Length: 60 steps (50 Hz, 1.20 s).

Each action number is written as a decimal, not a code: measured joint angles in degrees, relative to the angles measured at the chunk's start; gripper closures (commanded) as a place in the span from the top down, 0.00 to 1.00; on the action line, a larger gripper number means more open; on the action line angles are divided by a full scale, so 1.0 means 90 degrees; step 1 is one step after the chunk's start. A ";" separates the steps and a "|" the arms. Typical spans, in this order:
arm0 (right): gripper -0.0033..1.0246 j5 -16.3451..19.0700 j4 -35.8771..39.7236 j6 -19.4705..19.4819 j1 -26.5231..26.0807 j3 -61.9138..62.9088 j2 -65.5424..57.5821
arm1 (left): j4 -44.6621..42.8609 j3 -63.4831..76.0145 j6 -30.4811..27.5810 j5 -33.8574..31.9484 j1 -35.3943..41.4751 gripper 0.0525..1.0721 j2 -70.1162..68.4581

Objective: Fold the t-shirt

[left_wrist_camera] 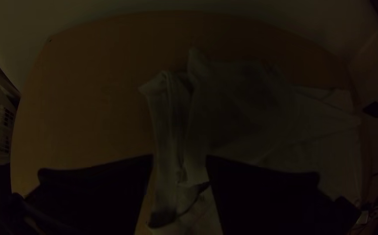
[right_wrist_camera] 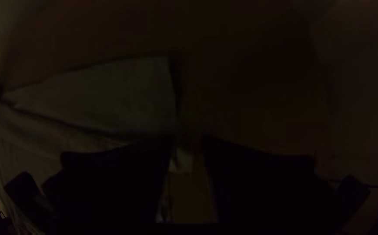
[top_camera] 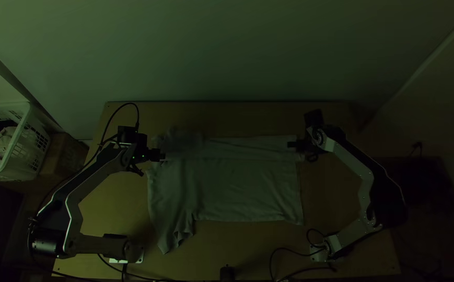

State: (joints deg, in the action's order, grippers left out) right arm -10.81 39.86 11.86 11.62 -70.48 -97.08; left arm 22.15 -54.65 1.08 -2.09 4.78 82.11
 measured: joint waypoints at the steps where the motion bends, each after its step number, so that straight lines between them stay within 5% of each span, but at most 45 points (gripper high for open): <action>1: 0.85 0.0002 0.0056 0.0010 0.0000 0.0015 0.0027 | 0.0036 0.0000 0.0000 0.0000 -0.0002 0.95 -0.0032; 9: 0.86 0.0151 0.0872 0.0034 -0.0007 0.0056 0.0311 | 0.0323 0.0000 -0.0034 -0.0121 -0.0063 0.95 -0.0393; 27: 0.86 0.0148 0.1139 0.0063 0.0002 0.1071 0.2752 | 0.1661 0.0002 -0.0143 -0.0364 -0.0153 0.95 -0.1586; 32: 0.96 0.0148 0.1620 0.0168 0.0002 0.1124 0.3138 | 0.2188 0.0002 -0.0063 -0.0362 -0.0121 0.95 -0.2001; 60: 0.93 0.0226 0.2489 0.0656 0.0265 0.1887 0.4080 | 0.4816 0.1015 0.2025 -0.0359 0.1693 0.95 -0.3356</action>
State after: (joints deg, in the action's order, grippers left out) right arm -8.78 62.26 17.76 14.00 -53.49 -60.36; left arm 65.49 -45.52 19.31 -5.32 20.01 51.90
